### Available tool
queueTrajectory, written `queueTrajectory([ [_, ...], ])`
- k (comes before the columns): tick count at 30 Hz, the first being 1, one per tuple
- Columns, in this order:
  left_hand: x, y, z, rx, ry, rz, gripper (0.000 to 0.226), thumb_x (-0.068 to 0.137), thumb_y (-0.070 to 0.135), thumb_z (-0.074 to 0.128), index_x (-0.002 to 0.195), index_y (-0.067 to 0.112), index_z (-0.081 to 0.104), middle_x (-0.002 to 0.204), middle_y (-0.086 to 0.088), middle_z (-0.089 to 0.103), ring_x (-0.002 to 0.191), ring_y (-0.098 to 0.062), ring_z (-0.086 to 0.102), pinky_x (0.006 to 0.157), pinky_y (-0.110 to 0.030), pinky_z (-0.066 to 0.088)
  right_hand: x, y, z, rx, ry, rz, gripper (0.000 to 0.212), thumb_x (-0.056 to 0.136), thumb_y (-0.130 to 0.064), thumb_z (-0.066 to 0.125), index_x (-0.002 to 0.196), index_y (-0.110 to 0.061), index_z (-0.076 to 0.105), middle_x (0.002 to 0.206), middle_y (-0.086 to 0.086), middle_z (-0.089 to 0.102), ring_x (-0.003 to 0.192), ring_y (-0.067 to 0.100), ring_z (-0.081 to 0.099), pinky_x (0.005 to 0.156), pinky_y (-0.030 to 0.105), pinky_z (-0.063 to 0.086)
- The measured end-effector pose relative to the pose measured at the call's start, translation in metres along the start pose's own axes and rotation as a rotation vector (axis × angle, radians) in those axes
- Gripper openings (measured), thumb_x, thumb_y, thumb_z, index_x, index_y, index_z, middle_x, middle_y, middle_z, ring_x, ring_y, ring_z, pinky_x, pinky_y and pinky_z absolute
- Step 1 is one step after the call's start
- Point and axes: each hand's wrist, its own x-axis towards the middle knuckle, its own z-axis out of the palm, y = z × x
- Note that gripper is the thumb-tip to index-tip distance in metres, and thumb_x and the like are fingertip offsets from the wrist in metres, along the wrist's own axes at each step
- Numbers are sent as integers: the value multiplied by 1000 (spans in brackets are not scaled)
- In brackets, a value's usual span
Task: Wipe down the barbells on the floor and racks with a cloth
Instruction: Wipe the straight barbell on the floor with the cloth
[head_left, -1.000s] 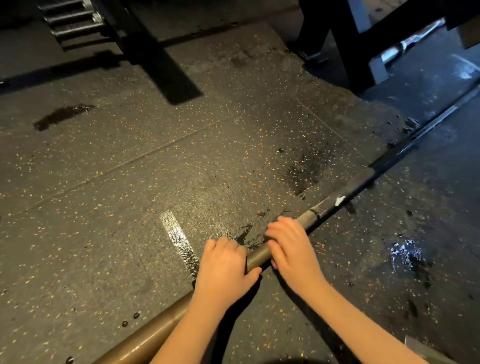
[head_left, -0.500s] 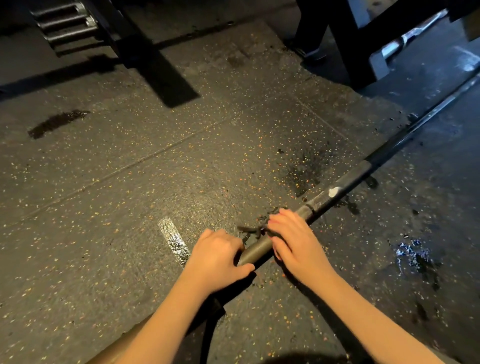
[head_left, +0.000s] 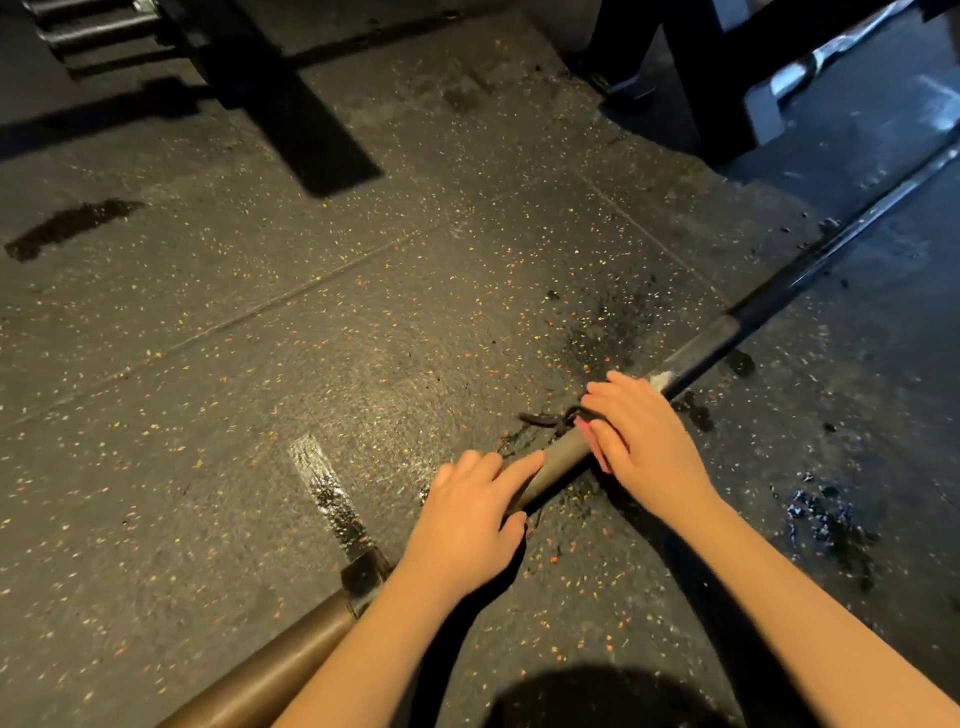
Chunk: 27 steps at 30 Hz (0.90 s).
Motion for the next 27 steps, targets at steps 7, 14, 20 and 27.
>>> queueTrajectory([
  [7,-1,9,-12,132,-38,-31,35,92,36,53,123,24,45,117,6,52,113,-20,41,93,-34,28,5,-24,14,112,86,217,37,91,-25,39,100,-3,68,111,9,65,119,29,50,109,36,29],
  [14,2,1,-36,375,-278,33,48,95,43,49,136,20,37,133,-1,50,125,-23,39,99,-38,27,22,3,-13,-24,-6,80,30,92,-29,44,74,-13,61,79,0,58,83,25,53,75,45,47],
  [20,20,5,-54,374,-519,37,71,92,33,58,150,23,20,135,-10,49,128,-28,41,101,-40,30,5,-30,8,111,32,240,28,88,-17,51,101,-2,71,113,13,67,118,37,54,107,36,32],
  [27,41,10,-70,400,-725,116,72,91,23,56,152,22,18,134,-16,54,121,-34,52,97,-38,43,-10,-30,4,24,-101,320,49,95,-37,34,127,-9,58,143,10,48,137,34,36,114,46,28],
])
